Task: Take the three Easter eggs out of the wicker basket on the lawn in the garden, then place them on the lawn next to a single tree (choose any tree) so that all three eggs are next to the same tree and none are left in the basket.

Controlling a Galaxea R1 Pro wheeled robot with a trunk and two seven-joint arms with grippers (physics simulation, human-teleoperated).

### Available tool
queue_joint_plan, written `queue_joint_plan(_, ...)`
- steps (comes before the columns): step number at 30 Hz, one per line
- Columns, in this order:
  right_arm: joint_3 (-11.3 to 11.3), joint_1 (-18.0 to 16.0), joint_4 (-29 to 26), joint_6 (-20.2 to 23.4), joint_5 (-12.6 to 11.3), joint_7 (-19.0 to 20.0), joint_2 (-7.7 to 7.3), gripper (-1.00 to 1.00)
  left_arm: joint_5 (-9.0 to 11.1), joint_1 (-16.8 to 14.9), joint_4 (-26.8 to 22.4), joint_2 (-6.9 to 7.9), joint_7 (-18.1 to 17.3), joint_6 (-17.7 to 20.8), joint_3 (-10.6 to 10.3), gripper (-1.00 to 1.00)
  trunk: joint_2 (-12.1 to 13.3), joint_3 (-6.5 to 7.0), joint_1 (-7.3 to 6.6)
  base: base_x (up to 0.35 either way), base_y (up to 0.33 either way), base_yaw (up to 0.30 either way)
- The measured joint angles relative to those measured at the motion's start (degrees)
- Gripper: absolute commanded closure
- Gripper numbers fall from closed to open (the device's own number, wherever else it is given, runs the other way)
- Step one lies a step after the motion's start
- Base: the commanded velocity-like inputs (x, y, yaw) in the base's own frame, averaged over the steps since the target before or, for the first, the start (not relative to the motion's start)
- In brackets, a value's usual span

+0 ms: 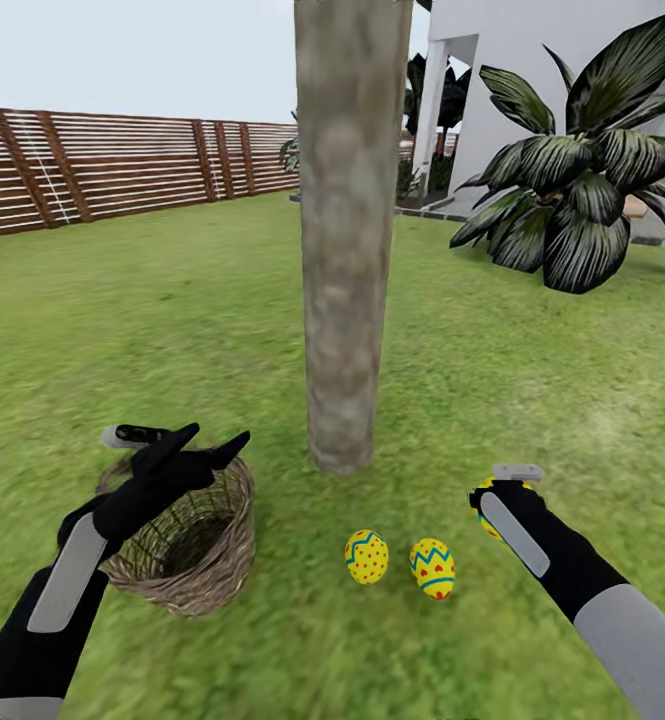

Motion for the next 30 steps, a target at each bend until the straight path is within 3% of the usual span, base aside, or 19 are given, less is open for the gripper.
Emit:
queue_joint_plan(1, 0.0, 0.0, 0.01, 0.0, -0.15, 0.0, 0.0, 1.0, -0.03, -0.51, 0.05, -0.76, 0.75, -0.01, -1.27, -1.0, 0.0, 0.05, 0.0, 0.0, 0.0, -0.269)
queue_joint_plan(4, 0.05, 0.0, 1.11, 0.05, -0.57, 1.77, 0.38, 1.0, -0.01, -1.03, -0.06, -2.62, 3.87, 0.03, -2.56, -1.0, 0.0, 0.15, 0.0, 0.05, -0.037, -0.287)
queue_joint_plan(8, -0.28, -0.49, 12.59, -0.31, 0.36, 20.2, 1.01, 1.0, -0.57, -1.74, -0.07, -5.6, 5.19, -0.14, -6.87, -1.0, 0.0, 0.16, -0.03, 0.256, -0.115, -0.294)
queue_joint_plan(9, -0.21, -0.58, 13.87, -1.99, 0.59, 25.38, 1.0, 1.0, -1.36, -2.0, 0.01, -6.52, 5.33, -0.19, -8.41, -1.0, 0.0, 0.16, -0.03, 0.296, -0.126, -0.295)
queue_joint_plan(11, -0.04, -0.64, 14.7, -9.73, 2.31, 30.45, 1.02, 1.0, -4.0, -2.19, 0.02, -8.91, 7.05, -0.22, -10.68, -1.0, 0.0, 0.17, -0.03, 0.306, -0.125, -0.169)
queue_joint_plan(13, 0.06, -0.58, 15.29, -14.19, 5.12, 31.67, 1.23, 1.0, -5.2, -2.29, 0.01, -11.45, 9.43, -0.21, -12.0, -1.0, 0.0, 0.17, -0.03, 0.285, -0.105, -0.03)
queue_joint_plan(16, 0.05, -0.56, 15.56, -15.12, 9.23, 31.57, 1.42, 1.0, -5.43, -2.39, -0.15, -12.09, 10.59, -0.2, -17.3, -1.0, 0.0, 0.16, 0.0, 0.057, -0.02, -0.005)
queue_joint_plan(19, -0.08, -0.55, 17.02, -15.4, 11.0, 31.38, 1.37, 1.0, -5.42, -2.4, -0.2, -12.86, 10.71, -0.19, -18.6, -1.0, 0.0, 0.16, 0.0, 0.005, -0.002, 0.0)
queue_joint_plan(22, -0.29, -2.74, 25.8, -16.18, 11.32, 31.33, 1.57, 1.0, -5.43, -2.4, -0.21, -12.99, 10.77, -0.23, -19.95, -1.0, 0.0, 0.16, 0.0, 0.0, 0.0, 0.0)
queue_joint_plan(26, -0.2, -10.33, 39.59, -16.53, 11.3, 31.25, 5.78, 1.0, -5.48, -2.4, -0.22, -13.55, 10.78, -0.29, -22.12, -1.0, 0.0, 0.17, 0.0, 0.0, 0.0, 0.0)
queue_joint_plan(30, -0.2, -13.11, 42.31, -16.56, 13.83, 31.45, 7.03, 1.0, -5.37, -2.51, -0.63, -13.6, 10.07, -0.35, -22.0, -1.0, -0.79, -0.19, 0.43, 0.0, 0.0, 0.0)
